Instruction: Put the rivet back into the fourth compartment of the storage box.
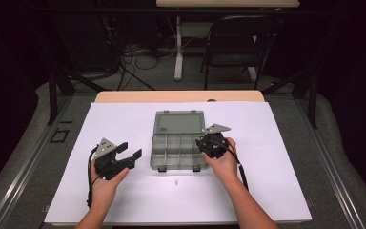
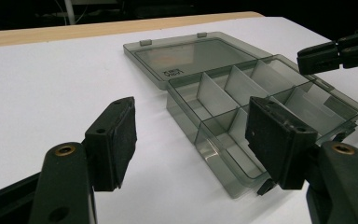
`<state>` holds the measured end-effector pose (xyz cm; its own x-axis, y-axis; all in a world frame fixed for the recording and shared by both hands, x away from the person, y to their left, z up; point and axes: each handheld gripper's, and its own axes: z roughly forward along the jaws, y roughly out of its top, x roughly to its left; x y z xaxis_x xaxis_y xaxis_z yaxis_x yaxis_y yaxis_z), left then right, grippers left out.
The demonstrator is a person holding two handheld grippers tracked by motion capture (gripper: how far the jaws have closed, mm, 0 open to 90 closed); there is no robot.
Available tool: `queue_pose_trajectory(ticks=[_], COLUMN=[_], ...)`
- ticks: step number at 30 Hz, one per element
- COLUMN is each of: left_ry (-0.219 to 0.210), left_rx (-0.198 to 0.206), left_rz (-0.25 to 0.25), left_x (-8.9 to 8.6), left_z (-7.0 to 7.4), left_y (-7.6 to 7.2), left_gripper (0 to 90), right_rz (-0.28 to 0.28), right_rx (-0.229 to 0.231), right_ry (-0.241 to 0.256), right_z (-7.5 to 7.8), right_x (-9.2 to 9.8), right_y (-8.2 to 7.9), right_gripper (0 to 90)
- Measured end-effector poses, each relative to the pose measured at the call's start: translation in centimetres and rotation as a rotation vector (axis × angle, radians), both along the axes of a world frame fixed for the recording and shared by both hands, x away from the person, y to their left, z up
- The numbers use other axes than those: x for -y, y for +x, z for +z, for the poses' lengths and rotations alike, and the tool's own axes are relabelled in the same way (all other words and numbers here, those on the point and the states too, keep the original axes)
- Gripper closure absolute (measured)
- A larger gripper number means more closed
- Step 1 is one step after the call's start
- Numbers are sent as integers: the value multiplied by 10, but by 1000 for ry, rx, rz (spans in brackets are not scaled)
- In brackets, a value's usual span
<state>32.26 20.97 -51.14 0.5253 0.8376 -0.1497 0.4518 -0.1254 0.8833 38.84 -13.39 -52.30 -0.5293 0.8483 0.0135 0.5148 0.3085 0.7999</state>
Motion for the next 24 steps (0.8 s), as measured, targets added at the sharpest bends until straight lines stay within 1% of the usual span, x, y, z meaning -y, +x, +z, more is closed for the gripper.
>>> queue_pose_trajectory(ticks=[3,7,14,19,20,22,23,24], left_ry=[-5,-1,-4,-1,-1,-1,-2,-2], left_rx=[3,3,-1,-3,-2,-3,-2,-3], left_rz=[2,0,0,-1,-1,-1,-1,-1], left_x=[0,0,0,1,1,1,1,1], left_z=[0,0,0,-1,-1,-1,-1,-1], left_y=[0,0,0,0,0,0,0,0], left_gripper=[338,339,339,339,339,339,339,339], right_rz=[1,4,0,8,6,5,-3,-3], right_rx=[8,4,10,18,12,11,19,23], right_ry=[4,-4,8,17,8,8,7,4], right_z=[-1,0,0,-1,0,0,0,0], right_x=[-1,-2,-2,-3,-3,-3,-3,-3], right_y=[0,-1,-1,-1,-1,-1,-1,-1], right_gripper=[751,751,750,748,746,737,700,692])
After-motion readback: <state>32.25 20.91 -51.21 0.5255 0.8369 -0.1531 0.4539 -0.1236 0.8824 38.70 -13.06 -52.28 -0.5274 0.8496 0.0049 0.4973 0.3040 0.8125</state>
